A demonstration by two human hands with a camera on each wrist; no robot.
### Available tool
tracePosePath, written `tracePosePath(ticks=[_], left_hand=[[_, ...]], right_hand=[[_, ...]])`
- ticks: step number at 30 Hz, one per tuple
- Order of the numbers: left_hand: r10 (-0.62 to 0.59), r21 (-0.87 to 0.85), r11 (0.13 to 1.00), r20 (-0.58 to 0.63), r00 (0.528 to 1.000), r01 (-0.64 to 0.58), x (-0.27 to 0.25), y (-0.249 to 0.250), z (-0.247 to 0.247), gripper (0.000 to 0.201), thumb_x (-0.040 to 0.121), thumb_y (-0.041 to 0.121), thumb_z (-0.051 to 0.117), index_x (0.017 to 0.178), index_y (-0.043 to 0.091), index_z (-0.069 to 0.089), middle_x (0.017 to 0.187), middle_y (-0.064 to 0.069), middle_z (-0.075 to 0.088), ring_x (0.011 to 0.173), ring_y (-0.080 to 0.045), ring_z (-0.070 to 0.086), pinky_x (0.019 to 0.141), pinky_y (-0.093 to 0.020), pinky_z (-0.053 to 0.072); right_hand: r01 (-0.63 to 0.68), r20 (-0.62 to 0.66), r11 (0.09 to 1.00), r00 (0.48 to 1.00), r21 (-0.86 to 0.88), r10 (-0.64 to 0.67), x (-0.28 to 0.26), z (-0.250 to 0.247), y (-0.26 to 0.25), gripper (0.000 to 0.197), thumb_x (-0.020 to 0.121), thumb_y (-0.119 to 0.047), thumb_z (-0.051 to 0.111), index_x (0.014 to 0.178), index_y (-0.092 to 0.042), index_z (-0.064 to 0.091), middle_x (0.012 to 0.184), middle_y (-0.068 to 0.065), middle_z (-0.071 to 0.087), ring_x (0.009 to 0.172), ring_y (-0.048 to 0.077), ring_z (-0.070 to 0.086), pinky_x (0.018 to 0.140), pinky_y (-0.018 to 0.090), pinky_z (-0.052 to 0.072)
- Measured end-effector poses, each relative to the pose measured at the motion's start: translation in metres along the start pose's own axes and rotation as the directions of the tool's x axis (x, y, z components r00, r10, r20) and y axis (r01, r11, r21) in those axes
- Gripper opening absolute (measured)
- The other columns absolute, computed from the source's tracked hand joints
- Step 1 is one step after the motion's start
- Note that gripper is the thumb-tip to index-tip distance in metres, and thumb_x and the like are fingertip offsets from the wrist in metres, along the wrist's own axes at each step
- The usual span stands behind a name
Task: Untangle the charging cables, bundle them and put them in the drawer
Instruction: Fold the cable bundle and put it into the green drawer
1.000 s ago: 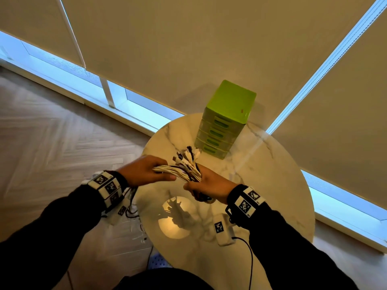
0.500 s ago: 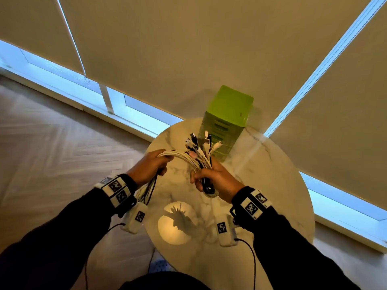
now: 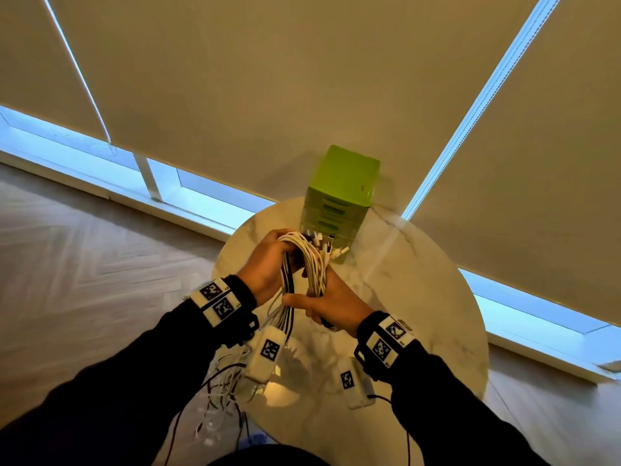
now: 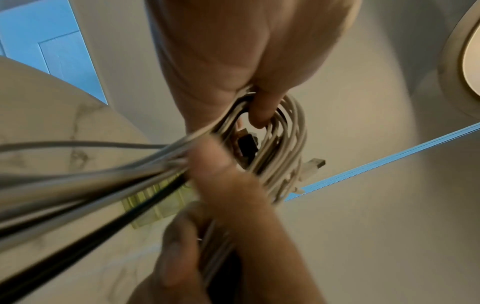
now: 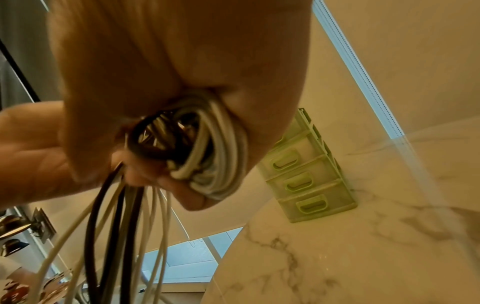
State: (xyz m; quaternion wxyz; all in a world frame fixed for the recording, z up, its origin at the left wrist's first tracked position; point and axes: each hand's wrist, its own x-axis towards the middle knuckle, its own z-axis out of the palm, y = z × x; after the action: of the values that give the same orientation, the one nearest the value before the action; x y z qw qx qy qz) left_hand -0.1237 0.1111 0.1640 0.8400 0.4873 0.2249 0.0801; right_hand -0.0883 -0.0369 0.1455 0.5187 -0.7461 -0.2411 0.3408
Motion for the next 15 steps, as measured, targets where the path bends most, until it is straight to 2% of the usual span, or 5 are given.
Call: tracePosePath(ticks=[3,7,9,12,15], left_hand=[[-0.036,-0.021,0.999,0.031,0.999,0.037,-0.001,-0.001,0.009,0.031,0.099,-0.002,0.043,0.126,-0.003,0.058,0.109,-0.022,0.071,0.089,-0.028,0.071,0.075,-0.037,0.058],[-0.073,-0.082,0.994,0.037,0.997,0.076,-0.003,-0.004,0.018,0.034,0.098,-0.003,0.043,0.128,-0.003,0.060,0.112,-0.020,0.071,0.087,-0.027,0.069,0.078,-0.036,0.057],[-0.083,-0.117,0.989,0.042,0.996,0.087,-0.003,-0.005,0.022,0.035,0.098,-0.004,0.041,0.128,-0.004,0.060,0.110,-0.018,0.072,0.091,-0.028,0.069,0.081,-0.038,0.057],[-0.074,-0.127,0.988,0.089,0.993,0.085,-0.004,0.000,0.024,0.037,0.099,-0.005,0.038,0.129,-0.005,0.059,0.112,-0.019,0.070,0.093,-0.028,0.069,0.078,-0.036,0.058],[-0.057,-0.106,0.991,0.177,0.983,0.077,-0.005,0.007,0.027,0.040,0.097,-0.009,0.037,0.132,-0.004,0.056,0.114,-0.018,0.068,0.099,-0.026,0.069,0.091,-0.039,0.056]], right_hand=[[-0.045,-0.026,0.994,0.999,-0.098,0.043,-0.001,-0.001,0.004,0.053,0.073,-0.041,0.088,0.110,-0.017,0.060,0.061,-0.006,0.062,0.044,0.005,0.055,0.054,0.029,0.045],[-0.105,0.008,0.990,0.994,-0.092,0.106,-0.002,0.003,0.010,0.025,0.079,-0.030,0.082,0.069,-0.014,0.067,0.053,0.010,0.059,0.041,0.020,0.050,0.051,0.029,0.043],[-0.125,-0.016,0.991,0.992,-0.048,0.124,0.000,0.006,0.010,0.016,0.084,-0.019,0.075,0.071,-0.013,0.067,0.058,0.009,0.061,0.048,0.021,0.054,0.056,0.032,0.047],[-0.085,-0.058,0.996,0.995,0.017,0.085,0.003,0.005,0.010,0.001,0.082,-0.020,0.074,0.081,-0.020,0.074,0.077,0.004,0.074,0.073,0.023,0.068,0.080,0.042,0.055],[-0.077,-0.091,0.993,0.992,0.089,0.085,0.000,0.002,0.008,0.016,0.079,-0.026,0.073,0.087,-0.012,0.075,0.087,0.010,0.076,0.088,0.030,0.071,0.095,0.052,0.054]])
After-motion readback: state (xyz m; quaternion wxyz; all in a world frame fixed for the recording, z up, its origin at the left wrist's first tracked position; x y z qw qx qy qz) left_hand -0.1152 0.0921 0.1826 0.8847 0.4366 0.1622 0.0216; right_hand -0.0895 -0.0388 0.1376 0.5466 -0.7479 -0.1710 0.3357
